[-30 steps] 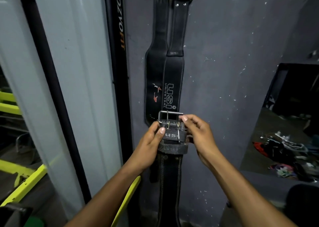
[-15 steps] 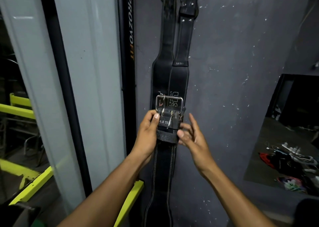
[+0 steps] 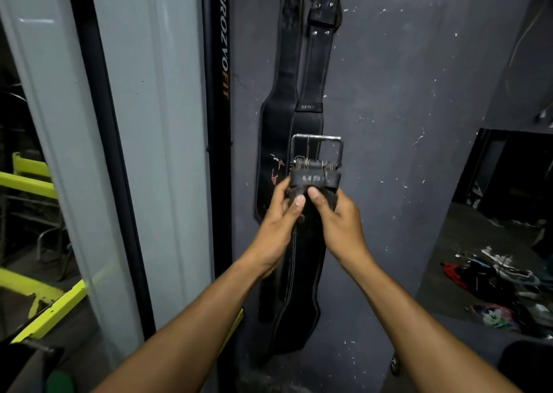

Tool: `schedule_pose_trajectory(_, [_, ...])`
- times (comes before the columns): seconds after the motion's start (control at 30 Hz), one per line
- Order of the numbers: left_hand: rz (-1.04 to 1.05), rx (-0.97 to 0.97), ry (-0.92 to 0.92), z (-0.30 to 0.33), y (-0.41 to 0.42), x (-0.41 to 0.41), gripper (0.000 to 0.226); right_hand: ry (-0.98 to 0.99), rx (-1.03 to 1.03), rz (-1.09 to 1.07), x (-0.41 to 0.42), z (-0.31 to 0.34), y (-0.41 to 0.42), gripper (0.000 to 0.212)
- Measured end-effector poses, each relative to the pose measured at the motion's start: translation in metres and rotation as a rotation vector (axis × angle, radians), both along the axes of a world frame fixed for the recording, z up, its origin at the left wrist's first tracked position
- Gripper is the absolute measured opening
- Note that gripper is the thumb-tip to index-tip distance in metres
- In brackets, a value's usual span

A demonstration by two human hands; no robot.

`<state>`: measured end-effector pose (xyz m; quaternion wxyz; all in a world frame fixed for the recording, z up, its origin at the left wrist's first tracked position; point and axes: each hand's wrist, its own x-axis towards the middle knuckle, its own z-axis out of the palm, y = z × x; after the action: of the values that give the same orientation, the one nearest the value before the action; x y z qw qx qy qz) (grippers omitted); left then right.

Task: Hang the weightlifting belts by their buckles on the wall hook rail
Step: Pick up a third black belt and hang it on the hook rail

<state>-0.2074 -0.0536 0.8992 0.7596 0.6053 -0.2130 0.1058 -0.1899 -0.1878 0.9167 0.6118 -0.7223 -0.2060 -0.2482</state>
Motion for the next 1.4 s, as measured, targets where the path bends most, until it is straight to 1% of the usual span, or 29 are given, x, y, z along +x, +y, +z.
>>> schedule_pose_trajectory(0.03, [0.004,0.024,0.023,-0.011,-0.002,0.002,0.053,0.004,0.032,-0.003,0.005,0.007,-0.001,0.01])
schedule_pose_trajectory(0.1, [0.015,0.104,0.081,-0.04,-0.005,0.006,0.041,0.015,0.089,-0.01,0.016,0.022,-0.003,0.009])
schedule_pose_trajectory(0.2, [-0.017,0.253,0.182,-0.089,-0.005,0.008,0.024,0.063,0.132,-0.001,0.03,0.044,-0.006,0.012])
schedule_pose_trajectory(0.27, [-0.063,0.359,0.262,-0.124,0.0,0.006,0.024,0.066,0.134,0.017,0.039,0.055,-0.009,0.015])
schedule_pose_trajectory(0.33, [-0.102,0.424,0.322,-0.159,0.007,0.005,0.031,0.048,0.125,0.021,0.044,0.063,-0.012,0.018])
schedule_pose_trajectory(0.43, [-0.12,0.464,0.368,-0.179,0.017,0.007,0.034,0.045,0.11,0.036,0.049,0.07,-0.014,0.021])
schedule_pose_trajectory(0.5, [-0.116,0.456,0.349,-0.163,0.016,0.015,0.027,0.06,0.1,0.041,0.053,0.069,-0.014,0.022])
schedule_pose_trajectory(0.53, [-0.079,0.434,0.323,-0.148,0.014,0.021,0.018,0.064,0.089,0.039,0.055,0.068,-0.014,0.021])
schedule_pose_trajectory(0.57, [-0.038,0.405,0.279,-0.127,0.011,0.027,0.008,0.069,0.078,0.036,0.057,0.066,-0.013,0.02])
schedule_pose_trajectory(0.6, [-0.002,0.362,0.226,-0.101,0.008,0.032,0.01,0.075,0.067,0.035,0.058,0.064,-0.012,0.02])
schedule_pose_trajectory(0.67, [0.017,0.243,0.133,-0.044,0.0,0.037,0.005,0.075,0.054,0.037,0.059,0.058,-0.007,0.018])
schedule_pose_trajectory(0.73, [0.022,0.12,0.074,0.001,-0.004,0.042,0.019,0.058,0.071,0.019,0.059,0.056,-0.002,0.016])
schedule_pose_trajectory(0.8, [0.038,0.056,0.057,0.022,-0.003,0.045,0.021,0.043,0.095,0.005,0.059,0.062,0.002,0.017])
schedule_pose_trajectory(0.83, [0.035,0.042,0.061,0.024,-0.004,0.045,0.022,0.028,0.096,0.004,0.059,0.068,0.003,0.019])
schedule_pose_trajectory(0.9, [-0.001,0.063,0.08,0.008,-0.002,0.043,0.023,0.009,0.103,0.01,0.057,0.08,0.003,0.024])
schedule_pose_trajectory(0.93, [-0.023,0.11,0.104,-0.005,-0.001,0.04,0.023,0.007,0.12,0.019,0.057,0.087,0.002,0.025])
schedule_pose_trajectory(1.03, [-0.08,0.333,0.2,-0.063,0.002,0.032,0.023,-0.01,0.185,0.053,0.055,0.105,-0.001,0.027])
schedule_pose_trajectory(1.13, [-0.045,0.408,0.334,-0.118,0.018,0.028,0.025,-0.017,0.195,0.071,0.054,0.117,-0.003,0.029])
schedule_pose_trajectory(1.2, [-0.032,0.485,0.397,-0.149,0.031,0.028,0.031,-0.022,0.202,0.075,0.054,0.121,-0.001,0.031])
schedule_pose_trajectory(1.23, [-0.032,0.511,0.414,-0.162,0.037,0.027,0.03,-0.027,0.212,0.075,0.053,0.123,0.001,0.032])
schedule_pose_trajectory(1.3, [-0.024,0.495,0.443,-0.181,0.046,0.025,0.022,-0.033,0.226,0.074,0.052,0.128,0.002,0.033])
schedule_pose_trajectory(1.4, [-0.015,0.49,0.446,-0.179,0.052,0.029,0.017,-0.039,0.196,0.077,0.05,0.132,0.003,0.033])
